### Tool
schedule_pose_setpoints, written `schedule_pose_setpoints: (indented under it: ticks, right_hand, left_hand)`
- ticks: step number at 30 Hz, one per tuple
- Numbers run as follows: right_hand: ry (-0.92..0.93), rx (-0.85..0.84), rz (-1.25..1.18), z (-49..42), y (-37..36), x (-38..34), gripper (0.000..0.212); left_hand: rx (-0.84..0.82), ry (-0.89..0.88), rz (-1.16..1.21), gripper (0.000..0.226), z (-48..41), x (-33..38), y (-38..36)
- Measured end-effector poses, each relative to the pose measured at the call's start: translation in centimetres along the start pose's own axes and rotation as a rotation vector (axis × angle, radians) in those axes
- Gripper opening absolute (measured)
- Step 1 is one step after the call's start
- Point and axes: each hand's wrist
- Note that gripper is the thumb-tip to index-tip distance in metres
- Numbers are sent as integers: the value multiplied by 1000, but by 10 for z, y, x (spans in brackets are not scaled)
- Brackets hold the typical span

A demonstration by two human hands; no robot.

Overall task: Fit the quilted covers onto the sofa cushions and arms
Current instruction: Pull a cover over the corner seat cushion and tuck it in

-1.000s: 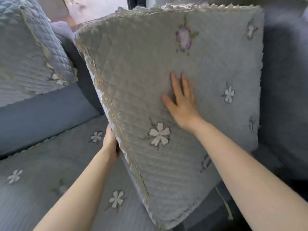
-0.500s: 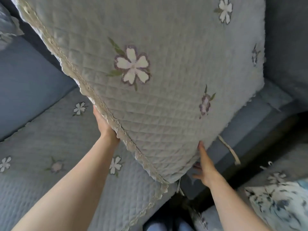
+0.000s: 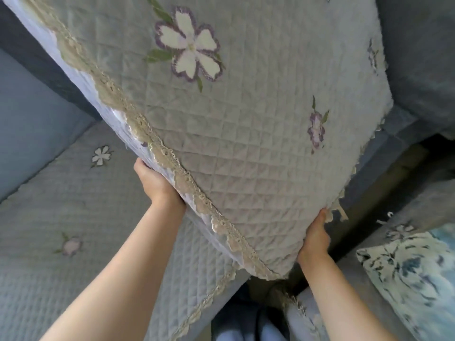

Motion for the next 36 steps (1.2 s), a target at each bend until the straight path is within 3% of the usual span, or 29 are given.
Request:
schedule_pose_setpoints:
  ticks: [4, 8, 10, 14, 18, 20, 23, 25, 29, 32, 36]
  right_hand:
    - [108, 226, 5, -9, 88, -23, 85]
    - [216, 416, 94, -17, 132, -41, 83]
    - [196, 374, 256, -34, 142, -44, 81]
    - [240, 221, 480, -55, 137, -45, 69]
    - [84, -25, 278, -64, 122, -51, 78]
    - [16, -86, 195, -64, 117, -57, 82]
    - [17, -3, 137, -54, 107, -69, 83]
    - [30, 45, 95, -43, 104, -77, 76]
    - [63, -66, 64, -41, 99, -80, 73]
    - [178, 15, 79, -57, 87, -69, 87]
    - [215, 81, 122, -75, 75, -81, 78]
  left_hand:
    - [80, 247, -239, 29, 55, -27, 21]
    - [59, 350, -593, 38, 69, -60, 42]
    - [-29, 405, -608, 37, 72, -71, 49]
    - [-111, 368, -582, 55, 59, -87, 51]
    - [-145, 365, -565, 75, 44, -100, 41]
    - [-124, 366, -548, 75, 41, -105, 38]
    - [-104, 349, -466, 55, 39, -108, 32]
    - [-145, 318, -443, 53, 37, -102, 31]
    - [-160, 250, -386, 54, 10, -100, 30]
    - [-169, 270, -395, 48, -2, -109, 30]
    - [-82, 301, -474, 40, 8, -106, 14]
Point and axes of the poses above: each hand's wrist, its own z-axis away from the middle knuckle, its own y-axis out of the back of the hand, x = y × z, and after that the axes turned 14 degrees about x, right-handed
